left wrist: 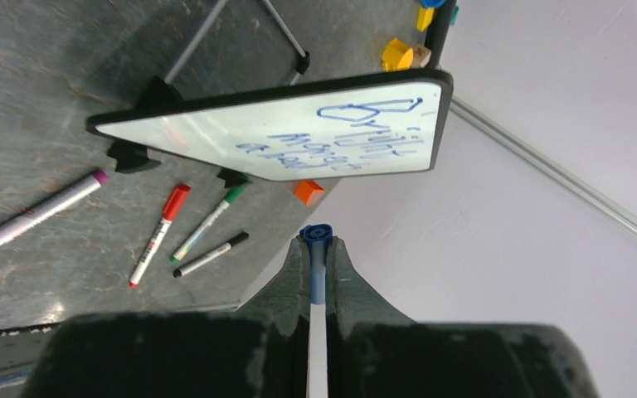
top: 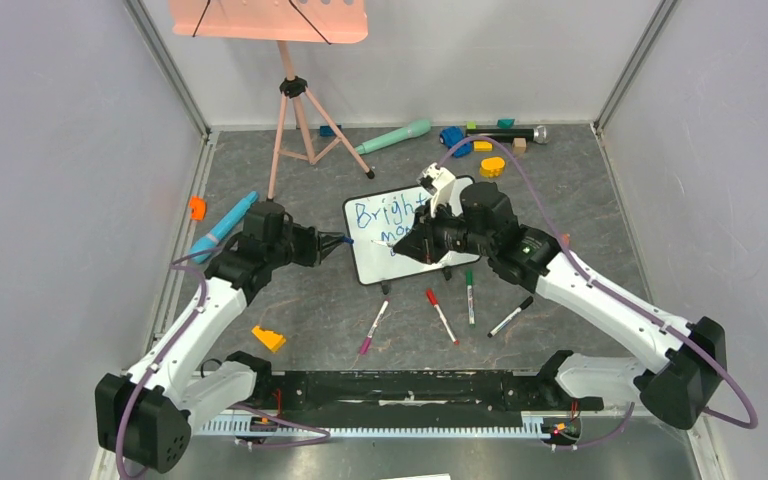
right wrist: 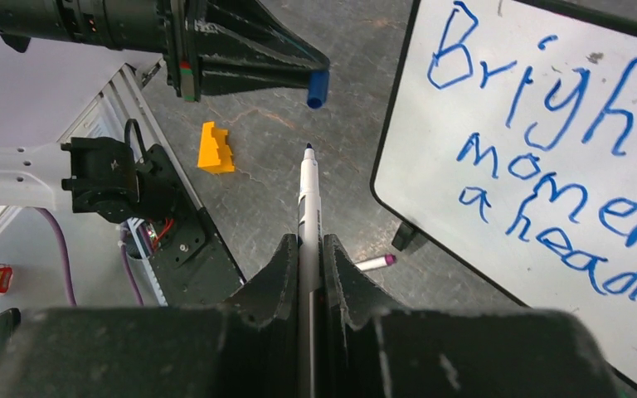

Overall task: Write a sentence on the whiteboard
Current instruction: Insert the whiteboard marker without the cap into the pen cap.

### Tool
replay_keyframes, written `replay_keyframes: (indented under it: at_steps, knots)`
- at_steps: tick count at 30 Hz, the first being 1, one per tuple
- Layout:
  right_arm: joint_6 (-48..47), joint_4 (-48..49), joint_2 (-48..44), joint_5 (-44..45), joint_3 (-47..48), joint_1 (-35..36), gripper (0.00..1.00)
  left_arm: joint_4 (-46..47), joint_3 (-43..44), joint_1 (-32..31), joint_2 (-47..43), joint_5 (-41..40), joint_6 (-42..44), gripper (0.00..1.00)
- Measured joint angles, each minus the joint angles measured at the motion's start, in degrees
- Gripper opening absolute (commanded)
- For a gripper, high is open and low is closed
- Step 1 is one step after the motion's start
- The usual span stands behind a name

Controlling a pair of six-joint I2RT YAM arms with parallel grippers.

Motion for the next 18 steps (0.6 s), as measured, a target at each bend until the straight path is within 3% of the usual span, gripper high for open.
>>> replay_keyframes:
  at_steps: [18]
  knots:
    - [0.11,1.33,4.26,-0.9,1.99,0.87,0.0,7.23,-0.46,-1.79,0.83,4.17,-5.09,0.02]
